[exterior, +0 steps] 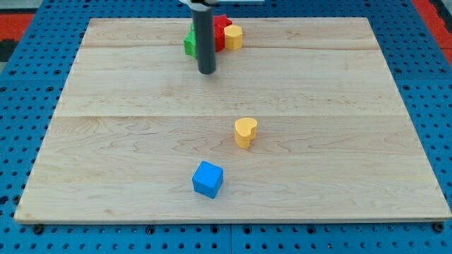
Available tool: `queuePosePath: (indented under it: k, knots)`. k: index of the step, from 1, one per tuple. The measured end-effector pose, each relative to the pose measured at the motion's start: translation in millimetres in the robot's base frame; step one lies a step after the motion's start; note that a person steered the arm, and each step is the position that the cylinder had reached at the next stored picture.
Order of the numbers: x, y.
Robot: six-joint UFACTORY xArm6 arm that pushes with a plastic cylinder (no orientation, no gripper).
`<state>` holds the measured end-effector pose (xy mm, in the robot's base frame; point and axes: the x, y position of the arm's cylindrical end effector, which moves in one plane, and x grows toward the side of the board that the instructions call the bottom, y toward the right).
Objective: Slide the yellow heart to the right side of the blue triangle
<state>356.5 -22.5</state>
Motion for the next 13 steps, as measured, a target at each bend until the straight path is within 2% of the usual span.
queuePosePath:
  k: [1,2,3,4,6,7,8,9,10,11,12,13]
  knots:
    - [46.2,43.4]
    - [70.3,129.3]
    - [113.4,173.8]
    - [144.0,132.2]
    - [74.0,54.3]
    - [104.9,62.6]
    - [117.4,124.0]
    - [164.8,123.1]
    - [156.7,73.5]
    - [122.4,45.8]
    - [122.9,43.0]
    - [150.0,34.8]
